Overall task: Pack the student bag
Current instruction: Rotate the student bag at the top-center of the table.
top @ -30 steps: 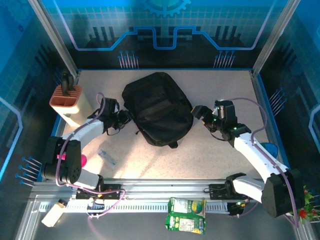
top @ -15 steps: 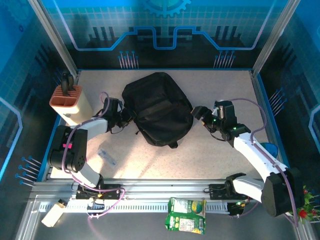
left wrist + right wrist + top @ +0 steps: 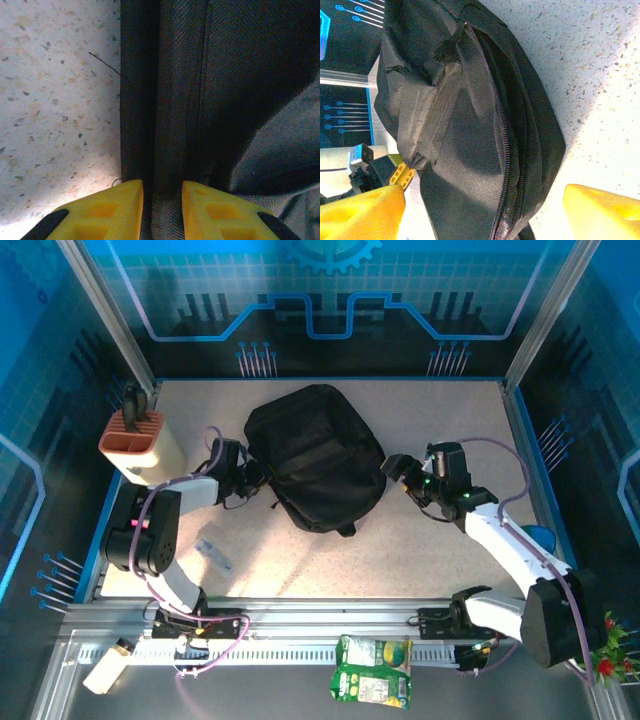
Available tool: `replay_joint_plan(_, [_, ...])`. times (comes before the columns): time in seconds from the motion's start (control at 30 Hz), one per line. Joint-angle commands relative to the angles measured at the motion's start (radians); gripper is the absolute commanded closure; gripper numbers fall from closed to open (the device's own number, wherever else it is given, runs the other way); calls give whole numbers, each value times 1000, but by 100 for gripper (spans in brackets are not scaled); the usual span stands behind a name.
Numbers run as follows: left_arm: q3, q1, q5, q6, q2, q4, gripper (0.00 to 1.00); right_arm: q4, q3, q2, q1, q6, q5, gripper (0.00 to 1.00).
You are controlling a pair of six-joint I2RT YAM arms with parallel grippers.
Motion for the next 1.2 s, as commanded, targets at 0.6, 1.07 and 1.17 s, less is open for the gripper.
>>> replay_joint_plan(0.6, [24, -28, 196, -69, 81, 188, 82, 209, -54, 262, 21, 47, -196, 26])
replay_joint_plan(1.07, [49, -30, 214, -61, 83, 177, 100, 218, 6, 417, 8, -22, -193, 44])
replay_joint_plan(1.17, [48, -31, 212, -54, 17, 148, 100, 203, 59, 459, -9, -76, -174, 47])
